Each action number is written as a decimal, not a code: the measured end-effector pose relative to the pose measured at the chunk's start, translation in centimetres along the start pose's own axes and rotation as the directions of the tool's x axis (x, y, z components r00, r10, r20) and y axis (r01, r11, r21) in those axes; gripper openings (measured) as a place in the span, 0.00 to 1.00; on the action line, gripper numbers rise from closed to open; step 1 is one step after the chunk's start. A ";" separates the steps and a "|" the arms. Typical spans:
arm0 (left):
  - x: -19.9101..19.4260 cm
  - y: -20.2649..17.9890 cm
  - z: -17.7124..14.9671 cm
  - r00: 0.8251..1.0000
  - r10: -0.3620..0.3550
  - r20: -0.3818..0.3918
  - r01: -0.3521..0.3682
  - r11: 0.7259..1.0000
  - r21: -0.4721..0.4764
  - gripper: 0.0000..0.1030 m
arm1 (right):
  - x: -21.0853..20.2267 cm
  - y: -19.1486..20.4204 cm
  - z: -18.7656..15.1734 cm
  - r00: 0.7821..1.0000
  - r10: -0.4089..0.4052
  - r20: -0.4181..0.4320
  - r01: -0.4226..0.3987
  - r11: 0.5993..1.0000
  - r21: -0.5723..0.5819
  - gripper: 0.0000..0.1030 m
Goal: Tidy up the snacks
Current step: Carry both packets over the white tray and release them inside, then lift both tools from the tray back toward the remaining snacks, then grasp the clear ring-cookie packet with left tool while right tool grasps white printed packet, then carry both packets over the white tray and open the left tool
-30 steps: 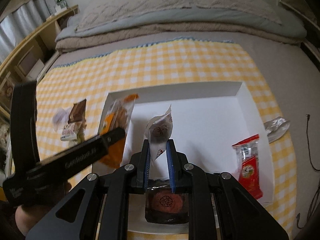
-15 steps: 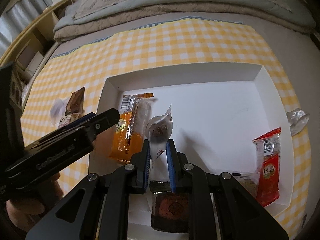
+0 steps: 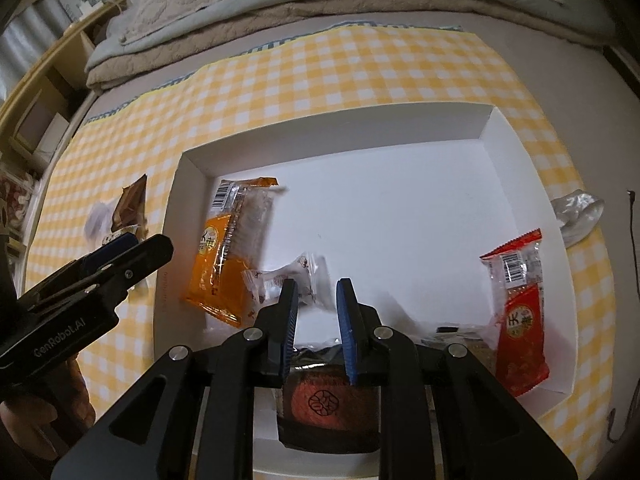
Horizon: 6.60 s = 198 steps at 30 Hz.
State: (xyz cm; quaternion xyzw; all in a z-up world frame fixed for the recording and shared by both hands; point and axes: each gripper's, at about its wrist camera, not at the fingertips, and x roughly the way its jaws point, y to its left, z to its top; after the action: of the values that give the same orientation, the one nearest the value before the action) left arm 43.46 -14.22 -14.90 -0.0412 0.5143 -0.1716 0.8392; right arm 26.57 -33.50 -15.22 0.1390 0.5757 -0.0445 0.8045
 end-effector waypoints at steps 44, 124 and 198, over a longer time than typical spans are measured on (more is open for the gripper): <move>-11.3 3.9 -4.1 1.000 -0.012 0.024 0.010 0.997 0.076 1.00 | -6.9 1.4 -3.8 0.967 -0.155 0.200 0.158 0.988 0.002 1.00; 2.1 23.4 4.9 0.984 0.058 -0.171 -0.071 0.995 -0.072 0.75 | 7.6 22.9 0.8 0.993 0.105 -0.055 -0.119 0.883 -0.454 0.53; -15.5 7.4 1.5 0.976 0.121 0.180 -0.140 0.985 0.102 0.47 | -6.4 12.7 3.6 0.932 0.095 0.350 -0.003 0.967 -0.255 0.47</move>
State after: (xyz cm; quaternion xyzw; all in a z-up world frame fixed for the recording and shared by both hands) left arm 40.25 -2.37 -2.86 0.0261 0.4305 -0.1410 0.8911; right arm 30.65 -22.93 -5.96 0.0404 0.4164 0.0239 0.9080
